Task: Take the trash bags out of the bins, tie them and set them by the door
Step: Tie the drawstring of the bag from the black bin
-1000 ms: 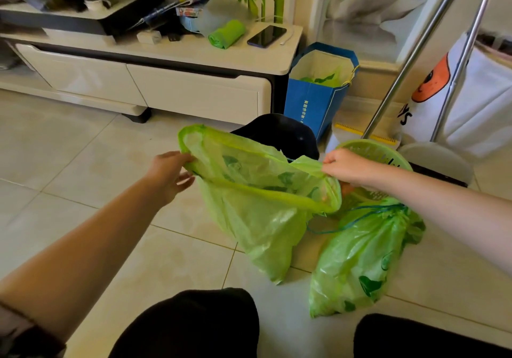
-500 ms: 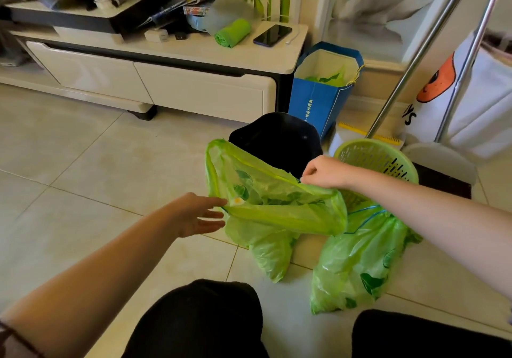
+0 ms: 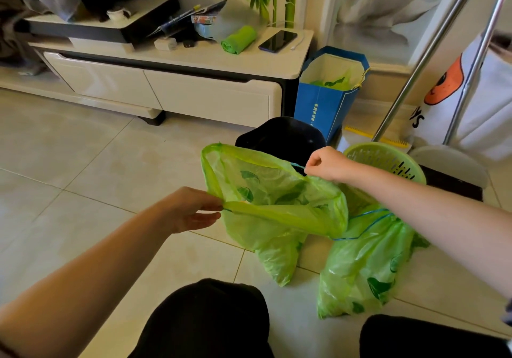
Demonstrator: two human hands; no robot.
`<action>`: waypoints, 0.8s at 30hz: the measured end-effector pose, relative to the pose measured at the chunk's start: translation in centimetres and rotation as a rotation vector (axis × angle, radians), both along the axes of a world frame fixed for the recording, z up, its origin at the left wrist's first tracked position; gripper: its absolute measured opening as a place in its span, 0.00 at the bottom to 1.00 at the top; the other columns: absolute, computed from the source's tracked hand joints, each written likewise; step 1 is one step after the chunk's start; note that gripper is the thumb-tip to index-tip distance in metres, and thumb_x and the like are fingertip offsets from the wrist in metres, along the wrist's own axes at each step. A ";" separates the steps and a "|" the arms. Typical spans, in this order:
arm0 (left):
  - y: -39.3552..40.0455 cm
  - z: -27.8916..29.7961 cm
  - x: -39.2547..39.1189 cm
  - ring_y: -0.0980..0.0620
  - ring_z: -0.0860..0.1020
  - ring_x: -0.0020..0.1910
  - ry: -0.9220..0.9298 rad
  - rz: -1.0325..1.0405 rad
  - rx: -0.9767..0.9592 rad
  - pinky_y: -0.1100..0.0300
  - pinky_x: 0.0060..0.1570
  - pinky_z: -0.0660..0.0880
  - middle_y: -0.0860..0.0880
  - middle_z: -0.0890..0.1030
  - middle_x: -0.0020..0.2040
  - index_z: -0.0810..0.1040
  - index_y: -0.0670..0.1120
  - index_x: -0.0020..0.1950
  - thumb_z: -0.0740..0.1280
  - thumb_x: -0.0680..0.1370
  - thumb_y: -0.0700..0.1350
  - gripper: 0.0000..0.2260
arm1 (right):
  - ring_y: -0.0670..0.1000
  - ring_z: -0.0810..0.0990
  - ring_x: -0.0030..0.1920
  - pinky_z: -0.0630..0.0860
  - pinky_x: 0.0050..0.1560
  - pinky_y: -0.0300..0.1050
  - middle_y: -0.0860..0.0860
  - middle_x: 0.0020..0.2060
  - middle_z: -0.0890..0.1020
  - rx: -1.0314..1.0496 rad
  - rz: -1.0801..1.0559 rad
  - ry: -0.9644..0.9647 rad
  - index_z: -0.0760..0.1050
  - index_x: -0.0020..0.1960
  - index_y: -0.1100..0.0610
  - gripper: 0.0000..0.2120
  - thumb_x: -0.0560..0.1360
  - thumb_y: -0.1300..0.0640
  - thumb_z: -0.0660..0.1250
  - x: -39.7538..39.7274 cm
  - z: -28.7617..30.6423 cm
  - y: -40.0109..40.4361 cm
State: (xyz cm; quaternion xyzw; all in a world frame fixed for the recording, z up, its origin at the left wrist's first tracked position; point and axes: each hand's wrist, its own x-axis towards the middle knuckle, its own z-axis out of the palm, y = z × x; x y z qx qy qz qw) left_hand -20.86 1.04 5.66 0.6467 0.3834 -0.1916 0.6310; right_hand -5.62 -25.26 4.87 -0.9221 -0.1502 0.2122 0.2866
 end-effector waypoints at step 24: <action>3.7 7.3 -1.3 0.49 0.78 0.36 -0.312 0.213 0.116 0.57 0.39 0.80 0.45 0.73 0.35 0.77 0.39 0.45 0.66 0.78 0.39 0.03 | 0.53 0.76 0.41 0.81 0.39 0.42 0.56 0.35 0.73 0.517 -0.424 0.128 0.76 0.55 0.68 0.10 0.76 0.65 0.66 1.2 8.7 -6.5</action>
